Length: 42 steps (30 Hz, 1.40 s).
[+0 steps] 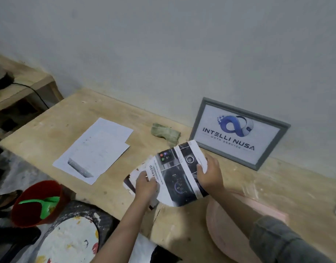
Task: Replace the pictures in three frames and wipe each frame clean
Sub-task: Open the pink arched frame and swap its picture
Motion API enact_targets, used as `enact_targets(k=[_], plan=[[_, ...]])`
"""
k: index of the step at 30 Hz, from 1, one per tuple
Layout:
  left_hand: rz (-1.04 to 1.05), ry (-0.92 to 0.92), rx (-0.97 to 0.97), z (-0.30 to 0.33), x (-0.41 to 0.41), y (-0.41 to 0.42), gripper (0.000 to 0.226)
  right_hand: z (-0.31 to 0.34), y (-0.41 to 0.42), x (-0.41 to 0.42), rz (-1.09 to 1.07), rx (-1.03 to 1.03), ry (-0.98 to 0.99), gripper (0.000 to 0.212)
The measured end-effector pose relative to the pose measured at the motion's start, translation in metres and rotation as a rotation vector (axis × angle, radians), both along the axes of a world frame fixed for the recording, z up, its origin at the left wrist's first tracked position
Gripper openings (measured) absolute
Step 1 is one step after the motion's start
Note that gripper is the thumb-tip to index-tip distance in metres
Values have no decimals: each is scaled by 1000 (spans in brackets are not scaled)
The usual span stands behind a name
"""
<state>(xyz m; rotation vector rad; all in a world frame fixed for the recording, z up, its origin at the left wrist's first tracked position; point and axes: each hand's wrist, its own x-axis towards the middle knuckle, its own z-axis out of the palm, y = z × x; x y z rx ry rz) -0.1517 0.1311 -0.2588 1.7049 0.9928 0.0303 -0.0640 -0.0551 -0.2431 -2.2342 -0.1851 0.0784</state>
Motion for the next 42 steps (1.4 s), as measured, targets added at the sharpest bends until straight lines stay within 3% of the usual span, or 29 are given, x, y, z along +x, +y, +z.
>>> enact_targets(k=[5, 9, 13, 15, 17, 19, 24, 27, 30, 32, 35, 39, 42], plan=[[-327, -26, 1, -3, 14, -62, 23, -27, -77, -39, -255, -124, 107, 47], [-493, -93, 35, -2, 14, -109, 23, -35, -118, -79, -442, -138, 199, 39], [-710, -318, 153, -3, 7, -148, 16, -40, -144, -113, -570, -177, 208, 44], [-825, -296, 135, -13, 5, -160, 7, -45, -149, -121, -605, -211, 233, 47], [-982, -167, 184, -28, 4, -169, 52, -49, -155, -128, -648, -259, 239, 46], [-1083, -46, 254, -34, -1, -174, 74, -52, -158, -132, -681, -342, 233, 45], [-1287, -109, 334, -51, -6, -184, 71, -64, -169, -140, -703, -489, 254, 39], [-1420, -102, 451, -47, -9, -186, 83, -72, -178, -143, -664, -539, 234, 40], [-1446, -136, 770, -56, -9, -184, 84, -76, -183, -144, -619, -586, 207, 42], [-1514, -12, 819, -77, -11, -183, 82, -80, -184, -146, -580, -626, 220, 44], [-1617, 81, 759, -73, -16, -184, 87, -84, -187, -150, -555, -662, 243, 47], [-1481, 1, 576, -68, -20, -194, 103, -83, -195, -155, -544, -644, 233, 51], [-1394, -8, 561, -57, -21, -203, 79, -88, -203, -157, -511, -571, 202, 51]])
